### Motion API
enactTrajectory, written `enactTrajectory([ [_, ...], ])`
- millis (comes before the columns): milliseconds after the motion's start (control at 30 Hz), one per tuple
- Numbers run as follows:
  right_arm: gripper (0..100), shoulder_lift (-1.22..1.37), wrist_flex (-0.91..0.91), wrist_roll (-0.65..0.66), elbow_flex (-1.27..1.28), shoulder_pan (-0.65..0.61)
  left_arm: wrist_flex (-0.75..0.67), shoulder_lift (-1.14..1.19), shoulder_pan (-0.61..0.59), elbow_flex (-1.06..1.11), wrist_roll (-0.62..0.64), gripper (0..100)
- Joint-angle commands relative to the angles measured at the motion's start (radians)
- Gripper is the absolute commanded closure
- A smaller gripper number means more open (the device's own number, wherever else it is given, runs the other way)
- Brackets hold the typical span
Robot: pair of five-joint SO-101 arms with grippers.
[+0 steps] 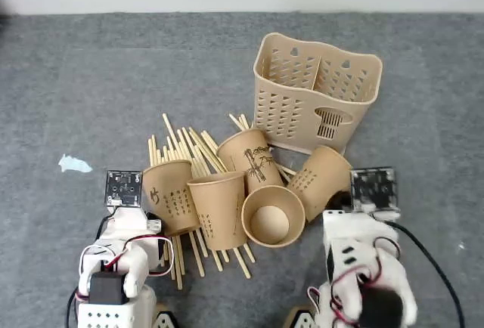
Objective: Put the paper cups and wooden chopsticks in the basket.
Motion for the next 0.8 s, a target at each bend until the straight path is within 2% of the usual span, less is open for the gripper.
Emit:
enactTrajectory([
  [0, 99.1, 0.021, 0.007, 0.012, -0.16, 0.005, -0.005, -0.017, 0.005, -0.008, 0.008, 99],
  [100, 99.1, 0.113, 0.051, 0.009, -0.23, -0.045, -0.005, -0.017, 0.005, -0.008, 0.008, 99],
  [233, 99.1, 0.351, 0.151, -0.121, -0.382, -0.111, -0.005, -0.017, 0.005, -0.008, 0.008, 99],
  [400, 99.1, 0.642, 0.26, -0.186, -0.559, -0.237, -0.005, -0.017, 0.005, -0.008, 0.008, 99],
  [567, 98.9, 0.808, 0.262, -0.255, -0.578, -0.331, -0.005, -0.017, 0.005, -0.008, 0.008, 99],
  [767, 98.9, 0.885, 0.26, -0.307, -0.58, -0.45, -0.005, -0.017, 0.005, -0.008, 0.008, 99],
])
